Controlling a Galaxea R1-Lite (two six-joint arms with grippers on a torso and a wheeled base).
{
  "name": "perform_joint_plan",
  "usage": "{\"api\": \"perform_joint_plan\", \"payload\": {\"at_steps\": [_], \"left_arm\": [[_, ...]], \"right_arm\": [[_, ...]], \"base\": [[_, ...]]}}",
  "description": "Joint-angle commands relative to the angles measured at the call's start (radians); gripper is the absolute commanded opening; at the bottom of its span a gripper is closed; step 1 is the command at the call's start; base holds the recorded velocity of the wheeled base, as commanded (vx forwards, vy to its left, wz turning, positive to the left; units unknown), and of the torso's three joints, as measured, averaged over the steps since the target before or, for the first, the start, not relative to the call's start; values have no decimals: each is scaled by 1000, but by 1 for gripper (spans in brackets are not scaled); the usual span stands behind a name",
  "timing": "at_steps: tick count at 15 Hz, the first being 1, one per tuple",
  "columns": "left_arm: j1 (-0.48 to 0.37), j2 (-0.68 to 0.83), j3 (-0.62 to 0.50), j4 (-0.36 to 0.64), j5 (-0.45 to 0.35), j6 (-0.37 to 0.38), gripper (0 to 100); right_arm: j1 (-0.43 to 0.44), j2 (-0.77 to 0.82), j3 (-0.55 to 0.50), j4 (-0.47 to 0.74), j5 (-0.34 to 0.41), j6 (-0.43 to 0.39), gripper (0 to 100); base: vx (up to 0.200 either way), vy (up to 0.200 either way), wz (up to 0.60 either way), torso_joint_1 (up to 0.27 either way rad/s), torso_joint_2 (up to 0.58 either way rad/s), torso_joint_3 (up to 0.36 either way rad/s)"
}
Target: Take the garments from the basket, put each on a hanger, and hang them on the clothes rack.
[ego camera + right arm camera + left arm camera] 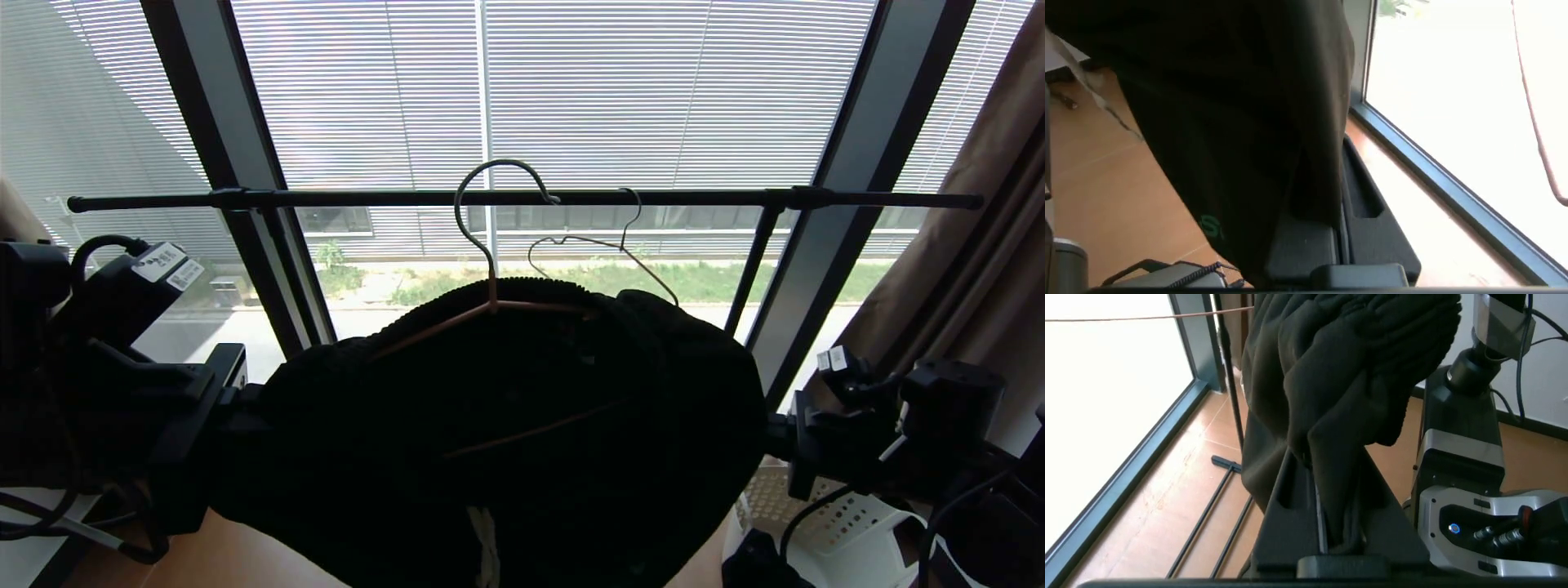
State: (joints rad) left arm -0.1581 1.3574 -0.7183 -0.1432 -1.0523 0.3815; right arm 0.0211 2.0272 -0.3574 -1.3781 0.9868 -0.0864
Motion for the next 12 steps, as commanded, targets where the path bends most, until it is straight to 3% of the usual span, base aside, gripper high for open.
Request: {"api": "perform_joint_plan", "payload": {"at_steps": [1, 3, 6, 11, 12], "left_arm": [[5, 2, -1, 1, 0, 0, 0], [8, 2, 0, 1, 0, 0, 0], [14, 2, 0, 1, 0, 0, 0], [28, -6, 2, 1, 0, -30, 0], [31, -15, 2, 1, 0, -47, 0]], "right_arm": [[-47, -5, -26, -2, 0, 36, 0], [-92, 2, -49, -1, 1, 43, 0], [-93, -1, -40, -1, 1, 42, 0], [-26, -22, -3, 4, -4, 33, 0], [-15, -19, 15, 1, -8, 11, 100]], "base": [[0, 0, 0, 0, 0, 0], [0, 0, 0, 0, 0, 0], [0, 0, 0, 0, 0, 0], [0, 0, 0, 0, 0, 0], [0, 0, 0, 0, 0, 0]]}}
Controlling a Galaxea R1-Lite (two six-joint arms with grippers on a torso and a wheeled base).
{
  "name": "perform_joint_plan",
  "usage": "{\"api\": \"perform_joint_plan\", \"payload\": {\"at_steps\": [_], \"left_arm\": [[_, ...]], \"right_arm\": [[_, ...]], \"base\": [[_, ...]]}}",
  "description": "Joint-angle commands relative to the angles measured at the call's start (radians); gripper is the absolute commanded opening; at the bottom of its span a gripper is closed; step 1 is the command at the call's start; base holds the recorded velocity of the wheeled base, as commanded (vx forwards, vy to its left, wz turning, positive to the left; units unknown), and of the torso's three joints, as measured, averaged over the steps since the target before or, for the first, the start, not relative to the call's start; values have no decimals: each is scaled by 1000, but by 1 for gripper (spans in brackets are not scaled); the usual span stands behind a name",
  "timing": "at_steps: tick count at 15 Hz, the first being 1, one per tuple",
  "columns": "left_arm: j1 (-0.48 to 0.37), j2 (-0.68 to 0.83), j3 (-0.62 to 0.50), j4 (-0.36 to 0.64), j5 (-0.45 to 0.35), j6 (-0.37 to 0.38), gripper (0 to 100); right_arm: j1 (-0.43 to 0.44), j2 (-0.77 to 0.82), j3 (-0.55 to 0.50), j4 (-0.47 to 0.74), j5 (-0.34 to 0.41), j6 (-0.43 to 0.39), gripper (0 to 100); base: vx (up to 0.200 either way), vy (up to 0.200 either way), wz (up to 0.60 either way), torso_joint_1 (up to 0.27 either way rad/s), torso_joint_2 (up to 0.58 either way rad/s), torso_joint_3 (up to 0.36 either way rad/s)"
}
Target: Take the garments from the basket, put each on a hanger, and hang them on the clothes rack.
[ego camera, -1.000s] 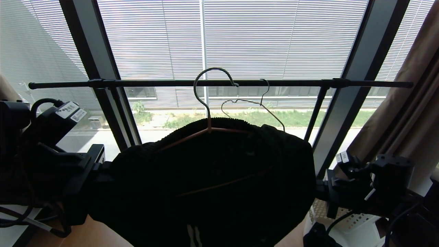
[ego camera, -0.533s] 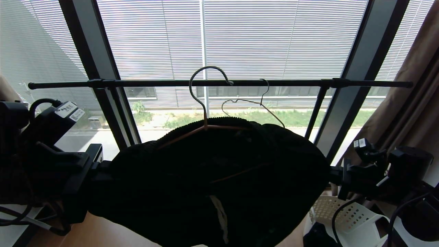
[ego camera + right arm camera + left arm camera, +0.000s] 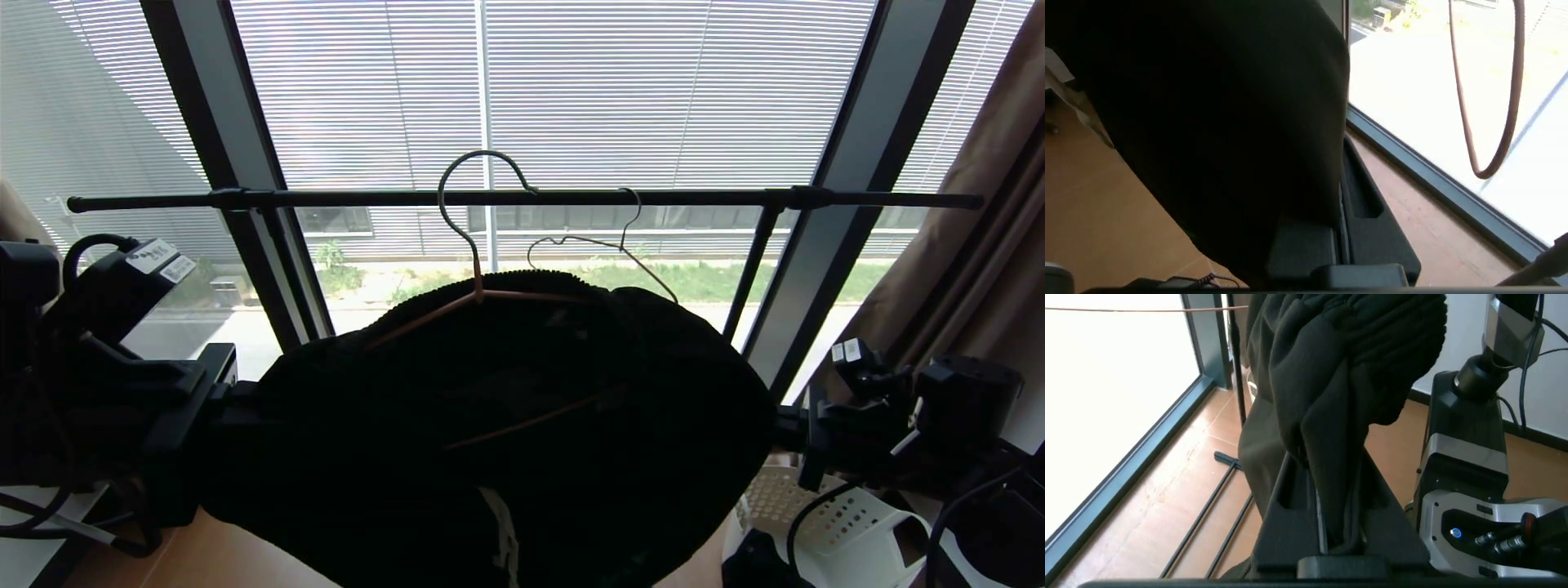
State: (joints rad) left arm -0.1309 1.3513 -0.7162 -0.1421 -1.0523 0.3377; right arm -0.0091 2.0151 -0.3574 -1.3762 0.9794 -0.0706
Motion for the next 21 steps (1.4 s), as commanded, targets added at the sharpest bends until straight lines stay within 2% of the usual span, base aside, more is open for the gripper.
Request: {"api": "perform_joint_plan", "payload": {"at_steps": [1, 2, 5, 6, 9, 10, 11, 13, 15, 17, 18, 20, 21], "left_arm": [[13, -14, 3, -1, 2, -12, 0], [22, -15, 7, -1, 2, -17, 0], [73, -29, 24, -1, 2, -17, 0], [94, -43, 47, -1, 2, -17, 0], [165, -47, 96, -1, 5, -20, 0], [169, -47, 95, -1, 8, -22, 0], [169, -46, 89, -1, 20, -37, 0], [155, -43, 70, -1, 74, -88, 0], [132, -31, 53, -2, 107, -131, 0], [93, 11, 11, -8, 192, -174, 0], [83, 20, 3, -13, 207, -180, 0], [37, 65, -19, -51, 295, -187, 0], [2, 100, -31, -91, 365, -210, 0]], "right_arm": [[21, -7, 17, -1, 1, -31, 100], [37, -10, 23, -1, -1, -38, 100], [71, -18, 43, -6, -11, -153, 100], [95, -50, 45, -4, -36, -152, 100], [190, -170, 57, 2, -238, -135, 100], [218, -191, 57, 3, -280, -117, 100], [285, -237, 57, 2, -358, -49, 100], [368, -297, 46, 5, -472, 26, 100], [402, -320, 40, 6, -527, 38, 100], [428, -354, 25, 45, -571, 38, 100], [433, -360, 18, 60, -584, 38, 100], [457, -389, -5, 124, -637, 38, 100], [468, -404, -9, 144, -651, 38, 100]], "base": [[0, 0, 0, 0, 0, 0], [0, 0, 0, 0, 0, 0], [0, 0, 0, 0, 0, 0], [0, 0, 0, 0, 0, 0], [0, 0, 0, 0, 0, 0], [0, 0, 0, 0, 0, 0], [0, 0, 0, 0, 0, 0], [0, 0, 0, 0, 0, 0], [0, 0, 0, 0, 0, 0], [0, 0, 0, 0, 0, 0], [0, 0, 0, 0, 0, 0], [0, 0, 0, 0, 0, 0], [0, 0, 0, 0, 0, 0]]}}
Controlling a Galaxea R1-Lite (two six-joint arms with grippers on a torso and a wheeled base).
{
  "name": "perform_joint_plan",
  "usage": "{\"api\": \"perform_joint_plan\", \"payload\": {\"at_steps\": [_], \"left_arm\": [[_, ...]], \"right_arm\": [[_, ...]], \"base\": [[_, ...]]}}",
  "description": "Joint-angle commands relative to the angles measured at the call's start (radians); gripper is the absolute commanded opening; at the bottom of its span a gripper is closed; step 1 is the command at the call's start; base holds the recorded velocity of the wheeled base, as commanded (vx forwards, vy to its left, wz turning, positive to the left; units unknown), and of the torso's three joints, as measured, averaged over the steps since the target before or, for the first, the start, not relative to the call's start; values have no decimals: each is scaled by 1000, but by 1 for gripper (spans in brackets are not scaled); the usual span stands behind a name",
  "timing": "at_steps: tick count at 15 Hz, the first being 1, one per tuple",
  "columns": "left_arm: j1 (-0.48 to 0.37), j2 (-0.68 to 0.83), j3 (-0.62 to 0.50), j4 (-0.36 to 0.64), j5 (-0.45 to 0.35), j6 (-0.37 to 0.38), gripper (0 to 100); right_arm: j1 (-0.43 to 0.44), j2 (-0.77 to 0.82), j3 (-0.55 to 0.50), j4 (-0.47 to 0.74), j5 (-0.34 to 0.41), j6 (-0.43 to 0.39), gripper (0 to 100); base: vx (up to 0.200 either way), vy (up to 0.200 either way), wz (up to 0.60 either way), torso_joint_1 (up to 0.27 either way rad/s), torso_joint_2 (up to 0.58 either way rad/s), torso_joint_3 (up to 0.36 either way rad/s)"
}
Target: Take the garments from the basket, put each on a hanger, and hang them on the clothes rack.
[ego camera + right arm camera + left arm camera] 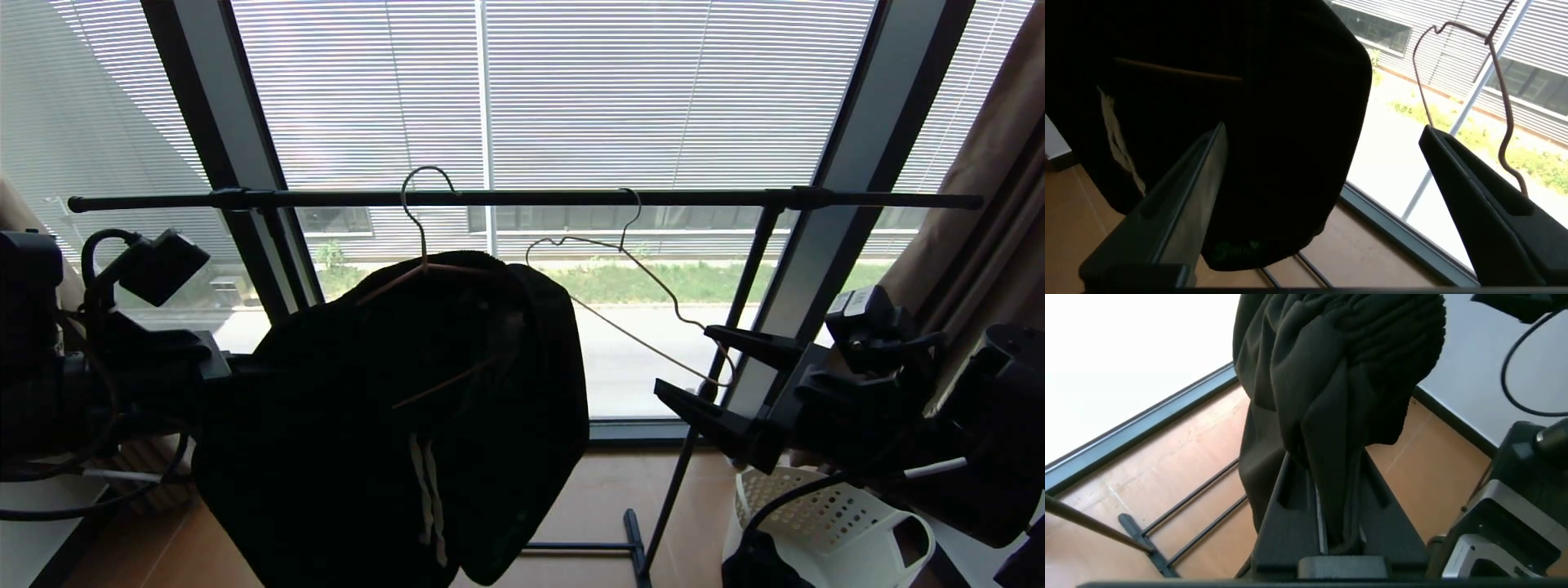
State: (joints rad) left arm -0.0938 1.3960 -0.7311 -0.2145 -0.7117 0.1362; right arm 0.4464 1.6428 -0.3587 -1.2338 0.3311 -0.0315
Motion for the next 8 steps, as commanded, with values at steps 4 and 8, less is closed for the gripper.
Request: {"api": "perform_joint_plan", "payload": {"at_steps": [4, 8], "left_arm": [[-132, 170, -74, -117, 258, -109, 0], [-184, 258, -129, -200, 354, -173, 0]], "right_arm": [[12, -31, -8, 4, -4, -4, 100], [12, -23, -6, 4, -7, -5, 100]], "base": [[0, 0, 0, 0, 0, 0], [0, 0, 0, 0, 0, 0]]}}
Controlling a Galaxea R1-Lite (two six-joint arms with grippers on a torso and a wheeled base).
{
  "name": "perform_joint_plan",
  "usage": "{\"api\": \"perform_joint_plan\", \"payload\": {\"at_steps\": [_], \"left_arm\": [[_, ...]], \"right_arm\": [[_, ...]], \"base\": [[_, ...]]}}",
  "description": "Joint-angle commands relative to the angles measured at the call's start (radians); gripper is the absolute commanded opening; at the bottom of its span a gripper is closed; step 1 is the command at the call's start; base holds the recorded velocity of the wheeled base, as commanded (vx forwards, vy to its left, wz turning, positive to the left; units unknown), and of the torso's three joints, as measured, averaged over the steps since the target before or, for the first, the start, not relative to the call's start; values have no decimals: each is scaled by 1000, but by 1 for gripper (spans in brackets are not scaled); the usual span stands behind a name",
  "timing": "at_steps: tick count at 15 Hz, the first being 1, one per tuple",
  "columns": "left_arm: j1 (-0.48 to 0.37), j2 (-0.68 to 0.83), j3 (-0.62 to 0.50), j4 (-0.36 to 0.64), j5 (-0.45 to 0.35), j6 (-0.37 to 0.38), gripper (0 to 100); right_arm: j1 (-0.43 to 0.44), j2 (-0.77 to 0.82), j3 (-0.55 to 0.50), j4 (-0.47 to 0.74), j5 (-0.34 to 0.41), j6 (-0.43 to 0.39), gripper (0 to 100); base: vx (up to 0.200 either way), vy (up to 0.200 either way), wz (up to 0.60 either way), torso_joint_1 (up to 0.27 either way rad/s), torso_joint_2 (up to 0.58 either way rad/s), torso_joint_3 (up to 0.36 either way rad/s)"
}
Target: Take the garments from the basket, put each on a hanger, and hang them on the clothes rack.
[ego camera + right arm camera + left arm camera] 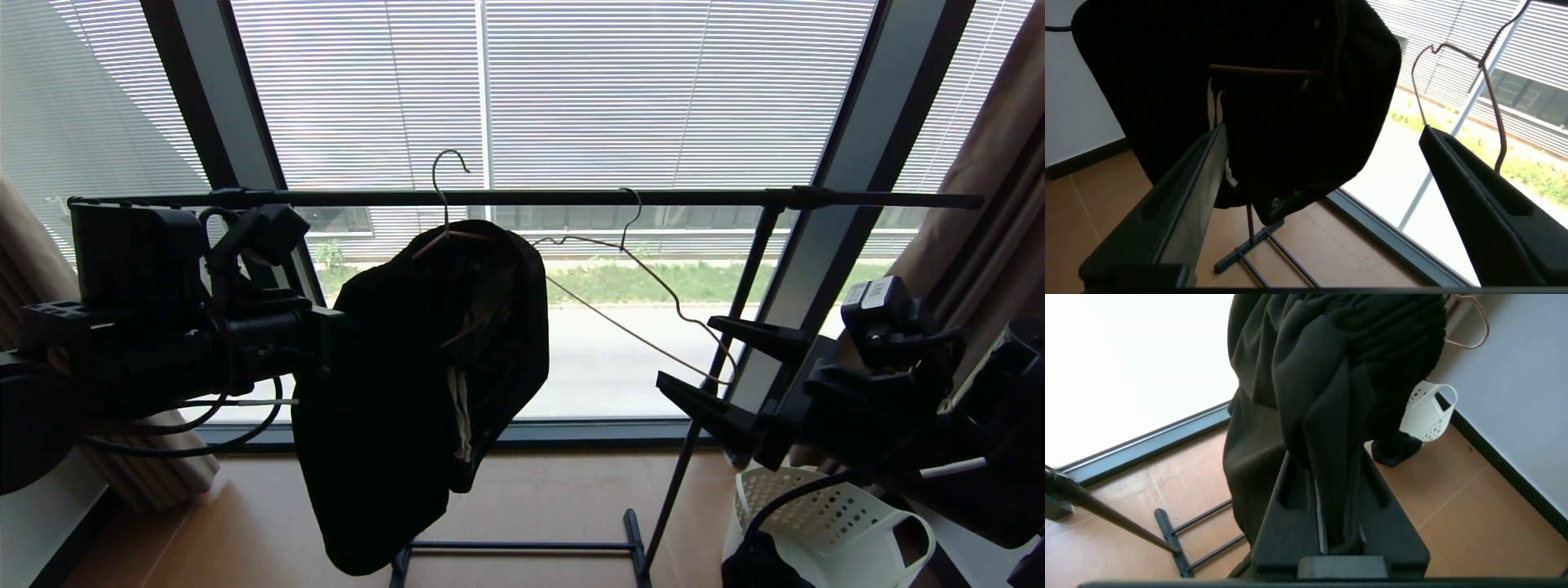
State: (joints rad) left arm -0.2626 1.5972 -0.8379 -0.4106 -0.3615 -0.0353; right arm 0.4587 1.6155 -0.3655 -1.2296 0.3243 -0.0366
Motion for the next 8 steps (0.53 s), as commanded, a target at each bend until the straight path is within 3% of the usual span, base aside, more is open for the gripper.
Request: {"api": "perform_joint_plan", "payload": {"at_steps": [1, 4, 8], "left_arm": [[-15, 56, -23, -4, 4, -1, 0], [-9, 121, -61, -30, 4, -5, 0], [-7, 217, -55, -220, 41, -20, 0]], "right_arm": [[0, 4, 0, -1, -1, 0, 100], [0, 6, 0, -1, -1, 0, 100], [0, 9, 0, 1, -1, -2, 100]], "base": [[0, 0, 0, 0, 0, 0], [0, 0, 0, 0, 0, 0], [0, 0, 0, 0, 0, 0]]}}
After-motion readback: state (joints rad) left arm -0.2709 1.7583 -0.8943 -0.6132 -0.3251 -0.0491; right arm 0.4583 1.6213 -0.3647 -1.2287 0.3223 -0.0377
